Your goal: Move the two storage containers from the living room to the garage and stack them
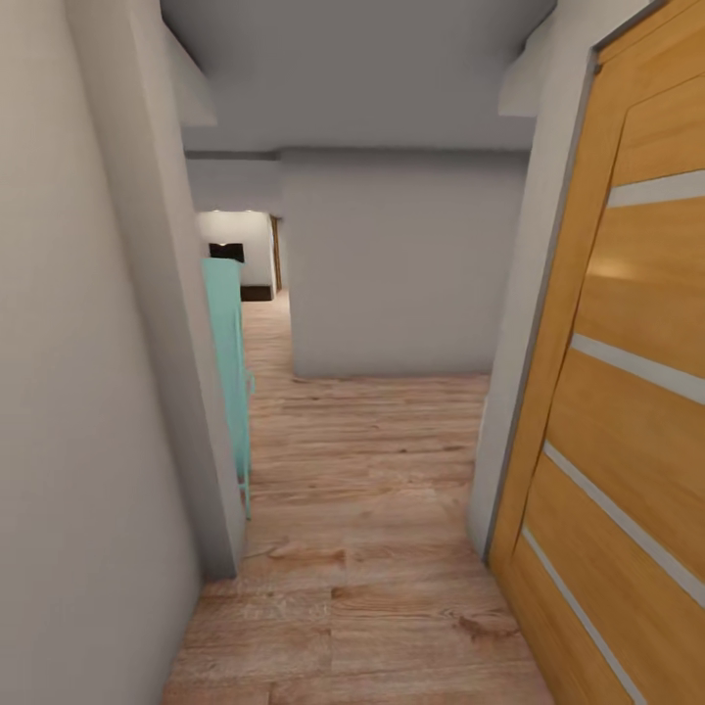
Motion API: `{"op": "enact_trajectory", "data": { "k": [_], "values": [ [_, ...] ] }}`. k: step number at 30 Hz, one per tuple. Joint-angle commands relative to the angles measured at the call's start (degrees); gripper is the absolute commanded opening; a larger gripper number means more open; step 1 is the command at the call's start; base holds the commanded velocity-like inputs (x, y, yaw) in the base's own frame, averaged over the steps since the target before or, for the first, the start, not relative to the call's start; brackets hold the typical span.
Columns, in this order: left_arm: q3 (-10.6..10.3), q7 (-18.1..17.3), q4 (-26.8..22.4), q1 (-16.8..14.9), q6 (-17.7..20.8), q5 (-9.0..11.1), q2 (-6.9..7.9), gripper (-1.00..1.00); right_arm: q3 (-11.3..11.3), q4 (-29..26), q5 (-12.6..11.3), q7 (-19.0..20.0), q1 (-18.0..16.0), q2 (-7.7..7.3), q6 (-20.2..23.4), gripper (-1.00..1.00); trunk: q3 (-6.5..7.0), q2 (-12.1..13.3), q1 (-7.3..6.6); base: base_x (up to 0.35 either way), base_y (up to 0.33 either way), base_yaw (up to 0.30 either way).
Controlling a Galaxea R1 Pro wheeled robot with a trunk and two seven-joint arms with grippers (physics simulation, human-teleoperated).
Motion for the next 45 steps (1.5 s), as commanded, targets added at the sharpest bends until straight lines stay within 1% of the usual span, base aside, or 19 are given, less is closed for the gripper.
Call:
{"op": "enact_trajectory", "data": {
  "k": [1, 45],
  "values": [
    [0.43, 0.09, 0.04, -0.05, -0.2, 0.1, -0.02, 1.0, 0.49, 0.18, -0.56, -0.03, -0.08, 0.02, -0.34, 1.0, -0.09, -0.07, 0.05, 0.32, 0.0, 0.0],
    [0.43, 0.09, 0.04, -0.05, -0.2, 0.1, -0.02, 1.0, 0.49, 0.18, -0.56, -0.03, -0.08, 0.02, -0.34, 1.0, -0.09, -0.07, 0.05, 0.32, 0.0, 0.0]
  ]
}}
